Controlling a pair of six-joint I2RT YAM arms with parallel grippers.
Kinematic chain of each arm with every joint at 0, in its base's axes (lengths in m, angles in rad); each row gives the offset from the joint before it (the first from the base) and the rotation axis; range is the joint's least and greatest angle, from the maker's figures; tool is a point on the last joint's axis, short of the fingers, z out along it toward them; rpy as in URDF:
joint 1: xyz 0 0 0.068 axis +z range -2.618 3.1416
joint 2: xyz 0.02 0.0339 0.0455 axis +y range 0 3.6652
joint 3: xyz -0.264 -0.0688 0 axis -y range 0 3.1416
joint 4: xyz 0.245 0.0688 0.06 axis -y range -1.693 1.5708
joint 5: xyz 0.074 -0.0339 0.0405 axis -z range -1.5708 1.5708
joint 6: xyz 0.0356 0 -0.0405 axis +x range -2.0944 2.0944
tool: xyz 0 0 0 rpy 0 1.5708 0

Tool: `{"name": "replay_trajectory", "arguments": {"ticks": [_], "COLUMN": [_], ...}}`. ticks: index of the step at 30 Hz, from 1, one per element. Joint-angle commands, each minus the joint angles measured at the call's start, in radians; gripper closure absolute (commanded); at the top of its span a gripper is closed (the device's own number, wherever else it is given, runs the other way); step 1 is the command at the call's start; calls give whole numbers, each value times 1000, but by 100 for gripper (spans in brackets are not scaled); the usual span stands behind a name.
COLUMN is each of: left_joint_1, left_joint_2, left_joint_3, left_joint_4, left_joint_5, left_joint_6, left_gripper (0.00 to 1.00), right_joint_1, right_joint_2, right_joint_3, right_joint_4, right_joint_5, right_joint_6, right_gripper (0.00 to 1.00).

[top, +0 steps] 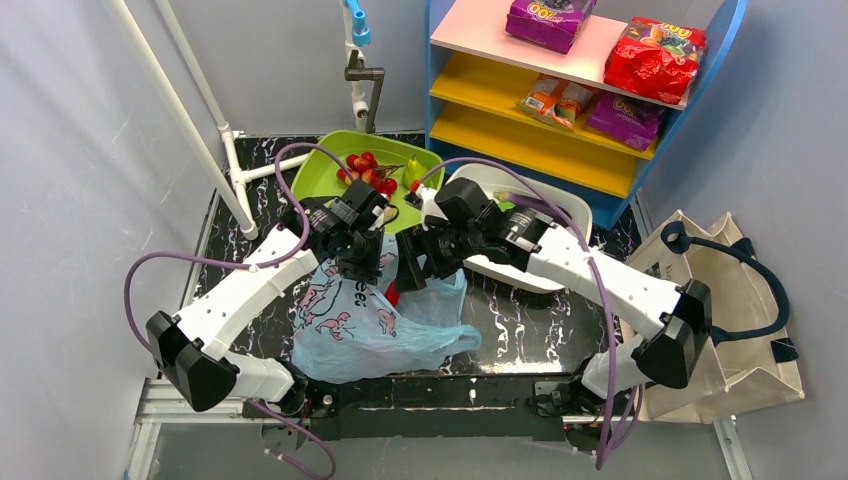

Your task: Place the food into the grocery bag and tie it

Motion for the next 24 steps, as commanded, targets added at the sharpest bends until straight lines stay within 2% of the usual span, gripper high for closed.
{"name": "replay_trajectory", "arguments": {"ticks": [1,6,10,19,24], "left_joint_1": [7,7,8,7,7], "left_joint_2": [-53,-101,-143,-212,-244], "left_joint_3": [-33,-113,-179,-288,-328], "left_joint_4": [-7,3,15,35,33], "left_joint_5": [10,1,4,64,70], "left_joint_6": [-16,-38,-63,-119,-132], "left_gripper": [100,100,100,100,100], "right_joint_1": [0,-68,-131,-197,-237], "right_joint_2": [-93,-140,-110,157,328], "right_joint_3": [70,90,132,435,613], "right_joint_4": [-61,-68,-88,-138,-144], "right_joint_5": [47,14,37,242,286], "right_joint_6": [-55,-86,-94,-40,0], "right_gripper": [9,9,8,8,8]}}
